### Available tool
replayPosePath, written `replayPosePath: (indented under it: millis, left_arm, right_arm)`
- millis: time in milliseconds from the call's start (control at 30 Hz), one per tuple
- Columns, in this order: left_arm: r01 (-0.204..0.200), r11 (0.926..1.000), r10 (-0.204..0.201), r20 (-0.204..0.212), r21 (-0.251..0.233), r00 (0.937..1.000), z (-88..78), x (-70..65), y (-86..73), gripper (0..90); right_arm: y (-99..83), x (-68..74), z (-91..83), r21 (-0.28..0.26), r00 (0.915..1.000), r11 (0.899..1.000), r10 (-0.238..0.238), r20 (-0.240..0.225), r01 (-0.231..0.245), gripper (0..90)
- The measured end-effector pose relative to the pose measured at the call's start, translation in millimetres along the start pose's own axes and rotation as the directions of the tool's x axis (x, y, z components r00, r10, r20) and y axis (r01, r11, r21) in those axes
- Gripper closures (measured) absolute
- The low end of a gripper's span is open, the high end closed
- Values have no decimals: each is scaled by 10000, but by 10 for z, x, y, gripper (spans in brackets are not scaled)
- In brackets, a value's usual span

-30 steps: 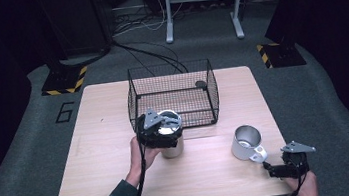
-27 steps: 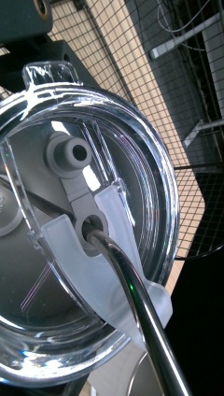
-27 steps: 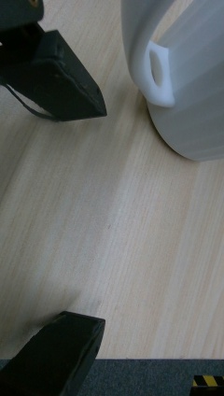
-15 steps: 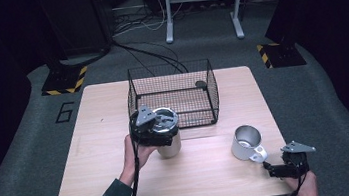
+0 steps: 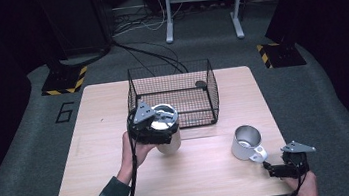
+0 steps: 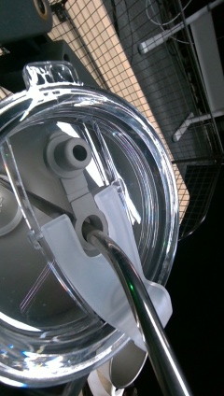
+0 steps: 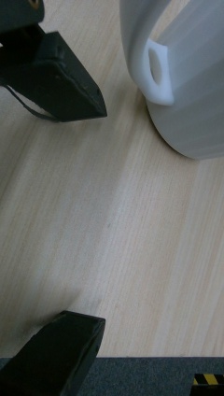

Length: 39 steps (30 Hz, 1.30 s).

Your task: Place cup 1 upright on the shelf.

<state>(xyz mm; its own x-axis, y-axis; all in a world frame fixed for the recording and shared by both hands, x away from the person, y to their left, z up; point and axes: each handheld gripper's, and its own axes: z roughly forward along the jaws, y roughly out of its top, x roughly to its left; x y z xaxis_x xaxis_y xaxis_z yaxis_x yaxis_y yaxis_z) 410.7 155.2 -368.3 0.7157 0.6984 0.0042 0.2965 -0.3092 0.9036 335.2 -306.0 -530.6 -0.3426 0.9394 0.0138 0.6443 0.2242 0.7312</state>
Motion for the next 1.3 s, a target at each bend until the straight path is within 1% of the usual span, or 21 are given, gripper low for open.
replayPosePath:
  millis: [33,67,133,200,233,300,367,433,500,533,633,800,867,900,933,967,1033,1067,1167,1300]
  left_arm:
    - [-24,10000,24,-15,-11,10000,-5,-1,14,38]
    - [-36,10000,36,10,-2,10000,-11,-1,30,38]
    - [-43,10000,43,17,-86,10000,-20,2,74,38]
    - [-86,9999,86,-24,-57,10000,-27,2,94,38]
    - [-114,9999,114,3,-89,9999,-28,5,109,38]
    - [-131,9999,131,-18,-50,9999,-37,14,139,38]
    - [-151,9999,150,-50,-79,9999,-44,22,173,38]
    - [-169,9998,169,-35,-108,9999,-51,33,214,38]
    - [-222,9997,221,-29,-137,9998,-55,42,234,38]
    - [-221,9997,221,22,-66,9998,-60,45,247,38]
    - [-254,9996,254,-22,-116,9997,-58,47,285,39]
    - [-243,9995,244,62,-193,9997,-61,53,348,38]
    - [-278,9994,279,80,-192,9996,-57,56,391,38]
    - [-278,9994,279,80,-192,9996,-57,56,391,38]
    - [-296,9994,298,88,-181,9995,-54,59,406,38]
    - [-268,9995,270,118,-184,9996,-51,71,437,38]
    - [-218,9996,220,114,-204,9997,-51,77,456,38]
    - [-237,9995,240,129,-191,9996,-53,89,488,38]
    - [-244,9995,246,125,-196,9996,-53,103,524,38]
    - [-115,9996,119,121,-252,9999,-46,152,596,38]
  right_arm:
    - [0,0,0,1,10000,10000,-2,4,2,13]
    - [-3,-11,-1,51,9998,9998,-190,45,190,14]
    - [-2,-9,-1,40,9999,9999,-145,49,145,14]
    - [-2,-7,-1,30,9999,9999,-108,48,108,14]
    - [0,0,-1,0,10000,10000,6,14,-6,14]
    - [0,0,0,-1,10000,10000,8,23,-8,14]
    - [0,0,0,-3,10000,10000,8,25,-8,14]
    - [-3,-12,0,28,9998,9998,-174,73,174,14]
    - [-3,-10,0,22,9999,9999,-132,74,132,14]
    - [-3,-7,-1,12,10000,10000,-82,54,82,14]
    - [-3,-8,-1,7,9999,9999,-100,48,100,14]
    - [-2,-7,0,0,10000,10000,-80,45,80,14]
    - [-5,-12,-1,42,9998,9999,-161,73,161,14]
    - [-3,-5,-1,1,10000,10000,-41,46,41,14]
    - [-5,-13,-1,40,9998,9998,-174,71,174,14]
    - [-4,-9,-1,28,9999,9999,-108,74,108,14]
    - [-5,-12,-1,43,9998,9999,-166,74,166,14]
    - [-3,-7,-1,15,10000,10000,-67,56,67,15]
    - [-3,-7,-2,60,9999,10000,-60,85,59,15]
    - [-3,-7,-2,60,9999,10000,-69,83,69,15]
